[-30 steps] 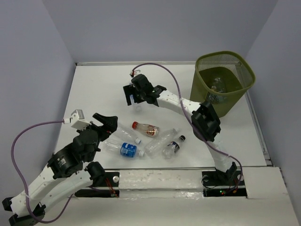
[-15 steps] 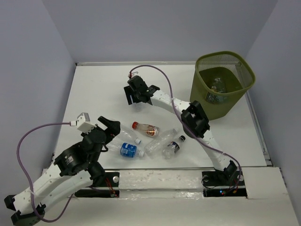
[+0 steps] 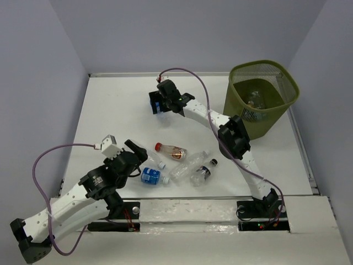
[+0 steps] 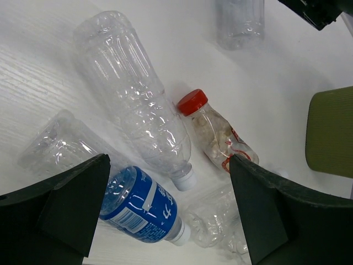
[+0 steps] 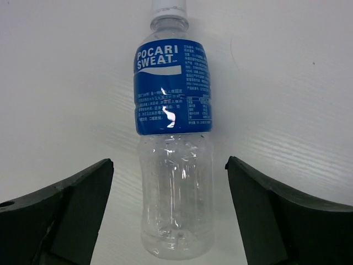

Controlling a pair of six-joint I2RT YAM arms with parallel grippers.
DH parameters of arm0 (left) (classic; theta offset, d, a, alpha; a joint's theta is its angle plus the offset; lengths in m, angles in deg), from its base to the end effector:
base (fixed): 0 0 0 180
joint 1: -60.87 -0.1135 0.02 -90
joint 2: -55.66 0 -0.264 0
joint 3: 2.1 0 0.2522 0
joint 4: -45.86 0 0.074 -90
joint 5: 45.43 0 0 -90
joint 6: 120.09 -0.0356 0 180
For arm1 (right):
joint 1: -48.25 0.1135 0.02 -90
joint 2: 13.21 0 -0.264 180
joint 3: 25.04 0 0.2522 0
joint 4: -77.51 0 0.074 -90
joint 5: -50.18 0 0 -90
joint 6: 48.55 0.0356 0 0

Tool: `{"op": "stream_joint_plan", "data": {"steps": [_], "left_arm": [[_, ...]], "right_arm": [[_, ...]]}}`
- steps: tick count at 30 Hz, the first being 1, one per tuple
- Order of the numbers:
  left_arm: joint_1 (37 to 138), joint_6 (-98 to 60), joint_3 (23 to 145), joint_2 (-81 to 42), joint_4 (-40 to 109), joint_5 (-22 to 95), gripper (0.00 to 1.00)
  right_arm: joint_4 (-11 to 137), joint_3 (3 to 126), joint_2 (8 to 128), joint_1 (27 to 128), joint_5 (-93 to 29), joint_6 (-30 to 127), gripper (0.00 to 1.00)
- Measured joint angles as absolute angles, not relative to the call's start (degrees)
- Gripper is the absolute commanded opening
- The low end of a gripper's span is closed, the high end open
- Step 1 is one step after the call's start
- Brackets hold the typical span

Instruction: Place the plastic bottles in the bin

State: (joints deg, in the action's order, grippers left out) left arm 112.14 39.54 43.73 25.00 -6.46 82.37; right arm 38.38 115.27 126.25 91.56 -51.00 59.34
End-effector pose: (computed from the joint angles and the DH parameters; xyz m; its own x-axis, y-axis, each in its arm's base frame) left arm 0.0907 -0.0782 0.2524 -0.4228 -0.6567 -0.6244 -0.2460 0.7464 -0.6184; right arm 0.4110 0.3779 0.2214 -0.6017 -0.1530 -0.7839 -0.3965 0.9092 0.1268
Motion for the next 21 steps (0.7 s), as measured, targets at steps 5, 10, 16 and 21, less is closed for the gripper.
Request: {"op": "stream_joint_plan", "data": {"steps": [5, 10, 16, 21], "left_arm": [[112.14, 41.81, 43.47, 23.91, -6.86, 82.37, 0.99], [112.11, 42.7, 43.49, 22.88, -6.99, 82.42, 0.99], [111.06, 43.36, 43.51, 17.55, -7.16, 82.42, 0.99], [108.14, 42.29, 43.51, 15.03, -5.7, 81.48, 0.99]], "right_arm": [[38.66, 113.84, 125.98, 91.08, -48.88, 58.86, 1.0], [38.42, 113.78, 127.43, 91.08, -48.23, 57.83, 0.88], [38.12, 114.26, 129.37, 91.01, -48.51, 55.93, 0.81], [37.97, 115.11, 129.77, 90.62, -48.58, 54.66, 0.38]]}}
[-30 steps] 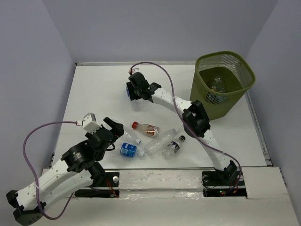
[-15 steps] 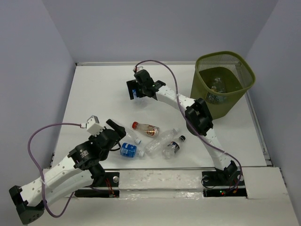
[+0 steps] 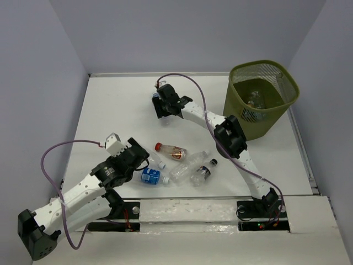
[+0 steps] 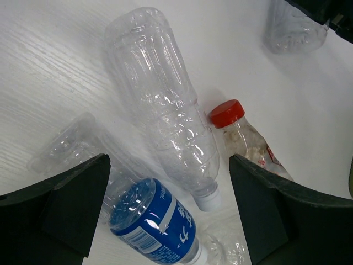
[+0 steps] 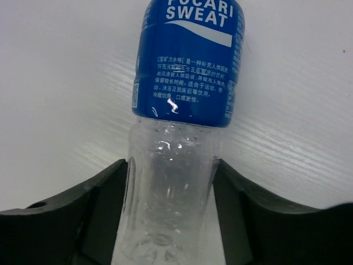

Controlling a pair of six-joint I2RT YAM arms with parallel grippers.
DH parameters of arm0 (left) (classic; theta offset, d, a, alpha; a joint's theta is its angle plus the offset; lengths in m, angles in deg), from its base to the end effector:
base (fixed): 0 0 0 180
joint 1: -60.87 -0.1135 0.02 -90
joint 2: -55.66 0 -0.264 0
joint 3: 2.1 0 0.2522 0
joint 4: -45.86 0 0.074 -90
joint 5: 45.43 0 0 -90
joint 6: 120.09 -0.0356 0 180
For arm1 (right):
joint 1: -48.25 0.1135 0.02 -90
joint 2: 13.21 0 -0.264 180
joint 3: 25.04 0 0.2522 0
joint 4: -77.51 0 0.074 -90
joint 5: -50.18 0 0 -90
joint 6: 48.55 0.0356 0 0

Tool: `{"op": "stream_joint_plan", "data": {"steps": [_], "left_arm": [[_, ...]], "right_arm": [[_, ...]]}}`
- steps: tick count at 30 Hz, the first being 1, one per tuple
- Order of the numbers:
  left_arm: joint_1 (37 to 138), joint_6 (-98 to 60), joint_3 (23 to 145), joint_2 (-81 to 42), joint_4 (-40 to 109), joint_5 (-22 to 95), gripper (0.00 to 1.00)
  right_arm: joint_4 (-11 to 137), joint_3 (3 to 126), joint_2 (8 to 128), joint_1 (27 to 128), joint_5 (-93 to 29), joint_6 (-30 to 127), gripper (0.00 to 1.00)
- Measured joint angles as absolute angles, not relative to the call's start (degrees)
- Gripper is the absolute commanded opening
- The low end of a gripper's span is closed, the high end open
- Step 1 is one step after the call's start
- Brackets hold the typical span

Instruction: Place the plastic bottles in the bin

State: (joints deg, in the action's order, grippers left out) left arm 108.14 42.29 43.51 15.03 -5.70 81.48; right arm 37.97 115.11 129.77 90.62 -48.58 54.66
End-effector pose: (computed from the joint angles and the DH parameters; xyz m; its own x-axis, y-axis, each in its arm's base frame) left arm 0.1116 -0.0893 0.2329 -0.4420 -0.6446 -0.6238 -0.3767 0.7645 -0.5231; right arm 0.4199 0.3756 0.1864 -0.6179 -0.2580 -0.7427 -0.4537 0.8885 0.0689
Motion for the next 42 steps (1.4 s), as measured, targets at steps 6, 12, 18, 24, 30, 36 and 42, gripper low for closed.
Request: {"op": "stream_joint_plan", "data": {"steps": [6, 12, 18, 24, 30, 36, 42], "left_arm": [[103.33, 39.43, 43.84, 13.13, -2.94, 80.54, 0.99], [98.96, 36.28, 45.22, 9.18, 0.77, 79.58, 0.99], [96.03, 34.01, 45.53, 5.09, 3.57, 79.03, 0.99], [91.87, 30.95, 46.22, 2.69, 5.93, 78.02, 0.99], [88.95, 28.19, 47.69, -0.79, 8.9, 76.06, 0.99], [88.09, 26.55, 49.28, -6.93, 10.56, 75.07, 0.99], [88.09, 25.83, 49.31, -11.67, 11.11, 74.96, 0.99]], "right_arm": [[38.34, 116.4, 129.79, 89.87, -48.29, 54.09, 0.18], [38.53, 115.31, 126.42, 89.55, -47.46, 53.06, 0.17], [40.02, 108.66, 108.5, 89.55, -47.11, 51.75, 0.15], [44.81, 98.57, 84.48, 88.5, -50.17, 48.63, 0.12], [48.39, 84.51, 65.13, 75.75, -50.92, 48.8, 0.12], [46.95, 69.17, 53.68, 62.38, -53.6, 49.9, 0.12], [46.12, 61.85, 51.06, 58.57, -54.92, 51.49, 0.46]]}}
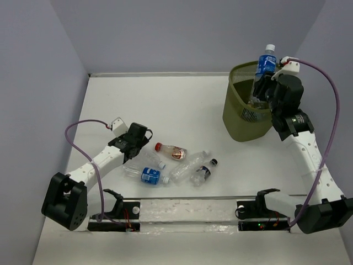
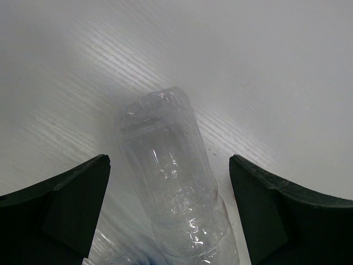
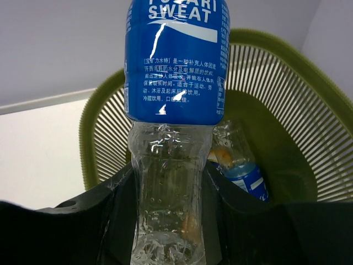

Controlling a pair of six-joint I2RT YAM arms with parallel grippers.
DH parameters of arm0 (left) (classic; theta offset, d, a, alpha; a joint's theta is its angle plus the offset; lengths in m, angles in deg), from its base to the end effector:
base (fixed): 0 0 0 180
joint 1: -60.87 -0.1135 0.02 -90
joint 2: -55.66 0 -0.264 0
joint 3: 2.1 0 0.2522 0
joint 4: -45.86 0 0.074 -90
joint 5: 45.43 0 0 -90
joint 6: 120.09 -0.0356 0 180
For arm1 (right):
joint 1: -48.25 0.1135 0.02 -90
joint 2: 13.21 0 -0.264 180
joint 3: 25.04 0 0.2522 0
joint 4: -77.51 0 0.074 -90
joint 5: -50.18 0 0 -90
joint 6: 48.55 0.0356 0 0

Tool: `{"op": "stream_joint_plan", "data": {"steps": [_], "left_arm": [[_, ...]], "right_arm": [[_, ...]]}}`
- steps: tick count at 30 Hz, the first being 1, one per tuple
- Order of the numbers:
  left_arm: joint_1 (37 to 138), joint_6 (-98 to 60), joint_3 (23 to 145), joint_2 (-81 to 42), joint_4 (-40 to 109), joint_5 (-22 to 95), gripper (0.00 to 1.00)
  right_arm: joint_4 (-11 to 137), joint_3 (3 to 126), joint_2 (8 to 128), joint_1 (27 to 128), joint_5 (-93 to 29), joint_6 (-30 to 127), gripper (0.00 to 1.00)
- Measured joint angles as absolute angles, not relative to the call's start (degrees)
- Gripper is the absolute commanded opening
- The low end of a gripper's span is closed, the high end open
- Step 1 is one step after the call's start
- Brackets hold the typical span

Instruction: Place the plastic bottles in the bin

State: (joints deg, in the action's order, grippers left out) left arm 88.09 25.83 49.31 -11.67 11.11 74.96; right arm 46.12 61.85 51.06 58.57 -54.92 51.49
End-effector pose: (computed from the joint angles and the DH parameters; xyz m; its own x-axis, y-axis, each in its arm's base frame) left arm 0.2102 -0.0879 0.2069 -0.4761 -0.5585 -0.6792 -0.5084 0.8051 -0.3057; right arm 0.2430 0.0348 0.4318 -0.1337 0.1467 -0.9801 0.1053 0.9855 0.1332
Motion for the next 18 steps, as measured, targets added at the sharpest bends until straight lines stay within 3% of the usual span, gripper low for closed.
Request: {"op": "stream_joint_plan", "data": {"steps": [1, 3, 9, 15, 18], "left_arm": [[88.09, 25.77, 49.31, -12.22, 11.22, 74.96, 0.99], [88.09, 25.68, 49.31, -12.94, 11.37, 74.99, 0.99], [88.05, 25.44, 49.31, -13.42, 12.55, 75.05, 0.99], [87.85, 25.18, 49.31, -16.35, 14.41, 75.16, 0.98], [87.74, 25.04, 49.31, -18.84, 15.83, 75.23, 0.87]], "right_arm": [[45.86, 61.43, 51.3, 58.31, -54.98, 51.8, 0.82], [45.55, 61.06, 51.89, 57.79, -55.37, 52.78, 1.0], [44.72, 60.95, 52.2, 57.44, -52.95, 53.24, 1.0], [44.81, 61.13, 50.36, 57.55, -40.91, 55.27, 1.0], [44.94, 61.08, 49.09, 60.63, -36.12, 56.43, 0.98]]}}
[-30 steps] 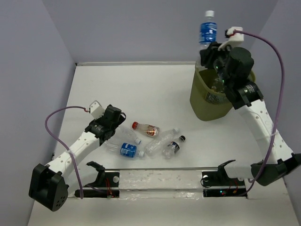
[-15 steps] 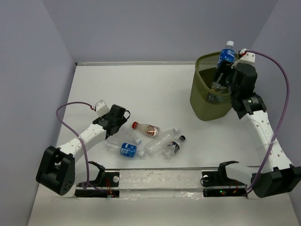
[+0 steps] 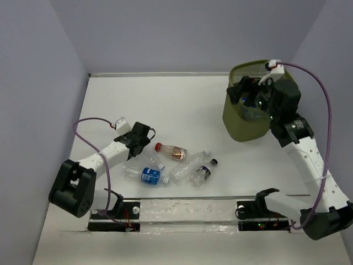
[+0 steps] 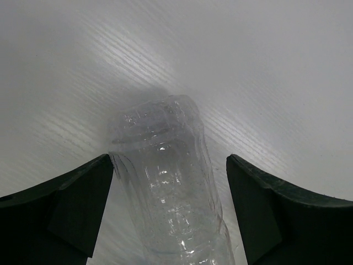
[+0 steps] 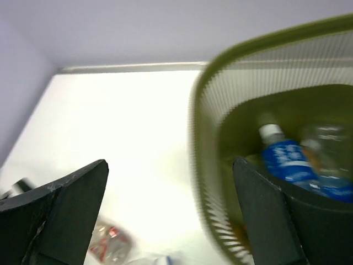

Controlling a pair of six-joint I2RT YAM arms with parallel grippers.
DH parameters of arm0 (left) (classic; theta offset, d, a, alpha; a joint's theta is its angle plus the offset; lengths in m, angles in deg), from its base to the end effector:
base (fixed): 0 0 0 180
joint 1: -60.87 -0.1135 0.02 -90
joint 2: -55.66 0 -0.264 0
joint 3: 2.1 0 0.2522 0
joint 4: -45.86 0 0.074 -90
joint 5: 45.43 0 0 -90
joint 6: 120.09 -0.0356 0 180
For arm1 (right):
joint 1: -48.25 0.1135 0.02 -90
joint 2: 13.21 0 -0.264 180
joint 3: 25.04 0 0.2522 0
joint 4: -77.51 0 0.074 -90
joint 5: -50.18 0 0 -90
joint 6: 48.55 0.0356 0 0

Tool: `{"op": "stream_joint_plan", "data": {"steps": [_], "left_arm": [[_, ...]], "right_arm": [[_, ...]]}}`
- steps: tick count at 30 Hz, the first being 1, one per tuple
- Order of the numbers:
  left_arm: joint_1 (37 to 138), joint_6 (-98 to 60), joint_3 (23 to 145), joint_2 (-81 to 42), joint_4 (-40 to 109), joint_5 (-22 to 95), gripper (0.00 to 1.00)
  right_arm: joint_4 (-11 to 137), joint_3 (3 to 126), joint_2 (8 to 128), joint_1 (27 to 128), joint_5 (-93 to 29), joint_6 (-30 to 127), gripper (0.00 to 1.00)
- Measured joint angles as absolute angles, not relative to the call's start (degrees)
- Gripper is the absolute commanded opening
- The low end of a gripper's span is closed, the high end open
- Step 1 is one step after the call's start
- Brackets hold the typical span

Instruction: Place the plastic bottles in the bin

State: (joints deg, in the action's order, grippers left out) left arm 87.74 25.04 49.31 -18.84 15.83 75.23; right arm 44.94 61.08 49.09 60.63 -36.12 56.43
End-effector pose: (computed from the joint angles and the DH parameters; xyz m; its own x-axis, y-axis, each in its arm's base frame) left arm 0.2261 -0.0942 0.1853 -0.5029 -0.5364 -0.6778 -0.5192 0.8144 -0.2592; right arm 0.2303 0.0529 0.4324 -0.2149 0.2169 -0.9522 -0.2285 0.9368 0.2650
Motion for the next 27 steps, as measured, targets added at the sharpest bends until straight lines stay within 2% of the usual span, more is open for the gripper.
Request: {"op": "stream_joint_plan", "data": {"steps": [1, 2, 3, 8, 15, 20, 27], "left_arm": [[87.74, 25.04, 49.31, -19.56, 16.31, 75.23, 0.84], [87.74, 25.0, 49.31, -20.31, 16.77, 75.25, 0.75], [87.74, 25.09, 49.31, -20.9, 17.03, 75.23, 0.71], [87.74, 25.46, 49.31, -21.66, 17.73, 75.93, 0.59], [87.74, 25.46, 49.31, -14.84, 16.4, 78.37, 0.57], [87.52, 24.28, 51.16, -4.7, 13.08, 80.91, 0.56], [84.57, 20.24, 63.58, 1.55, 10.15, 83.31, 0.56]], "right_arm": [[45.05, 60.99, 48.63, 63.1, -35.18, 56.69, 0.98], [45.16, 60.8, 48.13, 66.18, -34.0, 56.76, 0.97], [45.4, 60.54, 47.71, 69.66, -33.04, 56.74, 0.96], [48.0, 56.06, 45.81, 84.93, -28.8, 56.69, 0.95], [48.48, 51.31, 48.44, 97.3, -29.71, 56.63, 0.95], [49.7, 50.02, 55.08, 106.66, -31.4, 55.75, 0.96], [51.84, 50.79, 67.82, 116.8, -33.85, 54.18, 1.0]]}}
